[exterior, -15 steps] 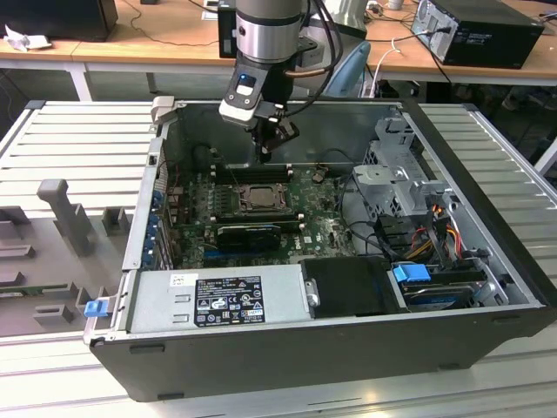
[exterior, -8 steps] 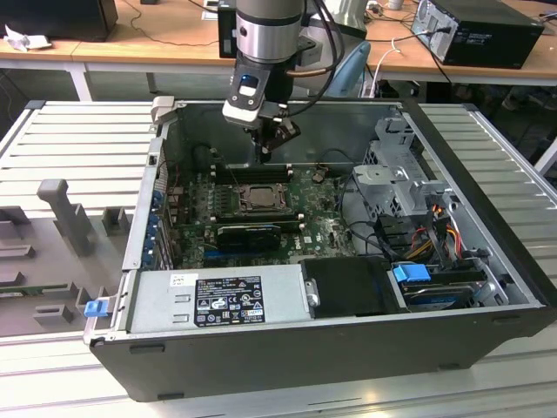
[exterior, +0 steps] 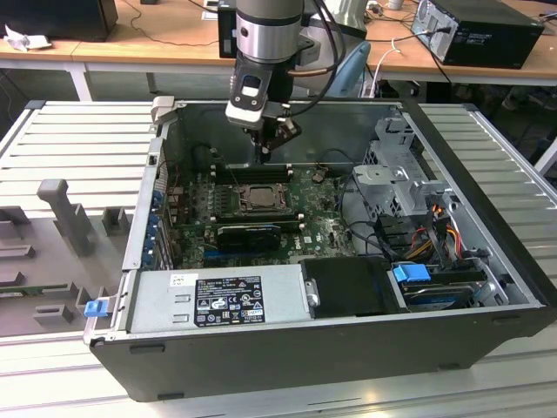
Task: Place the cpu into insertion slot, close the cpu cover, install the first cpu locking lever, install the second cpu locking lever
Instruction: 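Install the first cpu locking lever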
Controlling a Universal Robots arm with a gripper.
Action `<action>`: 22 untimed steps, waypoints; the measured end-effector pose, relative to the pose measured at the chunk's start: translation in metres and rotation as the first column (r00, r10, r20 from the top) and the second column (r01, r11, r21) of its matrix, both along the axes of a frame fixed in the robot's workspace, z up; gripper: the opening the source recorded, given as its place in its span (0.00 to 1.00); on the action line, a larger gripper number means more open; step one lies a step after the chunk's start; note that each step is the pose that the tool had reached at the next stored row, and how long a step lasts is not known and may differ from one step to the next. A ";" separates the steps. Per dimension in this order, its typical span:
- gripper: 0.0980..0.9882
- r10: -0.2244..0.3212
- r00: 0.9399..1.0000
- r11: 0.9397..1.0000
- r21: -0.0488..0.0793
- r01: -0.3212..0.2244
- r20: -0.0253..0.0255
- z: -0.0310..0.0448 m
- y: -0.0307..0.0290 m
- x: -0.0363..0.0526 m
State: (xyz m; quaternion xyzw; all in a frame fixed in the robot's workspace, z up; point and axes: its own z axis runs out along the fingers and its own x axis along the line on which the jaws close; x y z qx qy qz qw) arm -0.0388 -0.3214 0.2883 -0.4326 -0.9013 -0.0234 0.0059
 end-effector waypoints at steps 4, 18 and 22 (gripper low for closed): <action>0.01 0.027 1.000 1.000 -0.001 -0.027 0.000 0.0000 0.0000 0.0000; 0.01 0.124 0.992 0.992 -0.002 -0.124 0.000 0.0000 0.0000 0.0000; 0.01 0.162 0.987 0.987 -0.002 -0.162 0.000 0.0000 0.0000 0.0000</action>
